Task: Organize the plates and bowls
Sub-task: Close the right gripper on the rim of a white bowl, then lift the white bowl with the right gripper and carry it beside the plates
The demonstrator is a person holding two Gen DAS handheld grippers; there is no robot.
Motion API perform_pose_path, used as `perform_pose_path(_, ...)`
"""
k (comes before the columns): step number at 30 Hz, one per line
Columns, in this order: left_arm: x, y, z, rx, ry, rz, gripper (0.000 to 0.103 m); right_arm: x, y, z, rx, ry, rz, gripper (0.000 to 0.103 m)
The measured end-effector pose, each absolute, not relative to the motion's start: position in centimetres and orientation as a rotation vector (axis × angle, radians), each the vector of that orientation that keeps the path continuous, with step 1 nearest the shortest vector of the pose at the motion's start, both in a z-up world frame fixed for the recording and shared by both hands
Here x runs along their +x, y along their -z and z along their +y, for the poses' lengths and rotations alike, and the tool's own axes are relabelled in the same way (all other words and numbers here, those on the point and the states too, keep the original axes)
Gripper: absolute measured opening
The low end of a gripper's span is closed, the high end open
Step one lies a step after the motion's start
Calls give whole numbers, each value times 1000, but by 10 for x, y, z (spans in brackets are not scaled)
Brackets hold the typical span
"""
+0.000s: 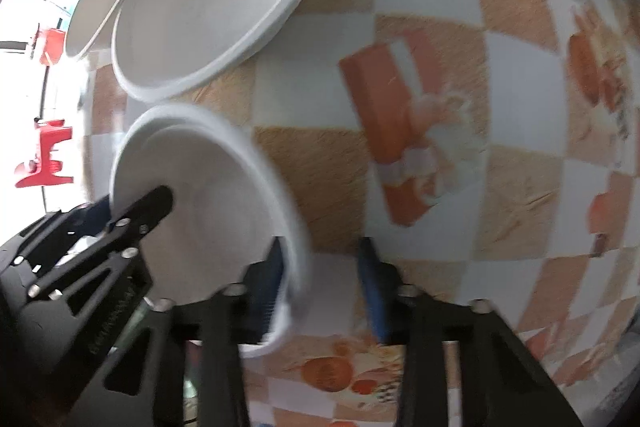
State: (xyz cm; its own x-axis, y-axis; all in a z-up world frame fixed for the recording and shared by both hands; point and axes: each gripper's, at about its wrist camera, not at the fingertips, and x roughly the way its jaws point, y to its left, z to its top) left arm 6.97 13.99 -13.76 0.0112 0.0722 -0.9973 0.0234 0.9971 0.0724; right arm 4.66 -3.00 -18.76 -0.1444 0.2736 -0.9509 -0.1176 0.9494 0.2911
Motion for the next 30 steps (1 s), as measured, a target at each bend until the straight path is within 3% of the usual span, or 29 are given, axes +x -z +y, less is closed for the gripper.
perform_pose_path(1, 69, 138, 139, 78, -34, 1560, 27, 45, 187, -30, 125, -348, 1680, 19)
perform_pose_path(3, 67, 139, 135, 90, -30, 1563, 27, 42, 187, -30, 114, -353, 1678, 17)
perform_pose_path(30, -18, 174, -24, 339, 213, 1628, 27, -50, 221, -147, 157, -218, 1777, 18)
